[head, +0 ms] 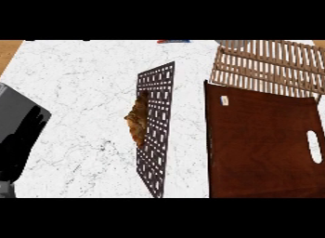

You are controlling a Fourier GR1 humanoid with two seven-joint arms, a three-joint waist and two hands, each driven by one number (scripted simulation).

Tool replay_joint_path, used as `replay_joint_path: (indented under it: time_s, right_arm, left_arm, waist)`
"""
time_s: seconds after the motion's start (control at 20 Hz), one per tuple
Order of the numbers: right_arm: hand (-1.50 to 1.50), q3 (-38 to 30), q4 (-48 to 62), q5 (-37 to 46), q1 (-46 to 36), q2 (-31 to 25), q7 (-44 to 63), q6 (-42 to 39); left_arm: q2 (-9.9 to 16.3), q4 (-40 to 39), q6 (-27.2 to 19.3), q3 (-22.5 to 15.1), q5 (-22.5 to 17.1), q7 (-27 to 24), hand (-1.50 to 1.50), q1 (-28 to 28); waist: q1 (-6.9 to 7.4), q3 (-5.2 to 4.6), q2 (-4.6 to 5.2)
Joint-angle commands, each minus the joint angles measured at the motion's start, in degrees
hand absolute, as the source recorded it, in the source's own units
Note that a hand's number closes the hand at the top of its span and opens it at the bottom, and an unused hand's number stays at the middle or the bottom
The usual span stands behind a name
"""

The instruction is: Pick the cupcake from the tray and place it in the tiered shelf

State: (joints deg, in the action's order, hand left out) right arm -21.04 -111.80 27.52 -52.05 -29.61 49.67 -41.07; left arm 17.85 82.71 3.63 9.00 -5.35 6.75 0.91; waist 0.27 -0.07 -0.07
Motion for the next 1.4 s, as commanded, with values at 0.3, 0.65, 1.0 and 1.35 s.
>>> replay_joint_path:
  time_s: [0.3, 0.65, 1.0, 1.35]
  right_arm:
    - [1.5, 4.99, 15.67, 10.48, -1.3, -4.44, -7.81, 9.41]
    - [1.5, 5.54, 25.81, 14.47, 1.14, -6.2, -17.5, 17.8]
    - [1.5, 4.54, 40.55, 14.15, -6.56, -6.04, -19.94, 22.03]
    - [-1.5, 3.23, 53.52, 17.95, -9.01, -5.95, -21.35, 31.5]
  left_arm:
    - [-1.4, 1.51, 0.23, -0.22, 0.97, 0.13, 0.0, 0.62]
    - [0.23, 1.93, 2.71, 1.77, 0.1, -0.83, 0.0, 2.49]
    - [-0.62, 2.23, 1.86, 1.9, 0.85, 1.05, 0.0, 0.42]
    - [-2.13, -2.75, 1.93, 1.57, 2.07, -2.92, 0.0, -1.07]
  waist:
    - [0.61, 0.07, 0.22]
    - [0.49, 0.08, 0.16]
    - [0.63, 0.05, 0.18]
    - [0.72, 0.02, 0.37]
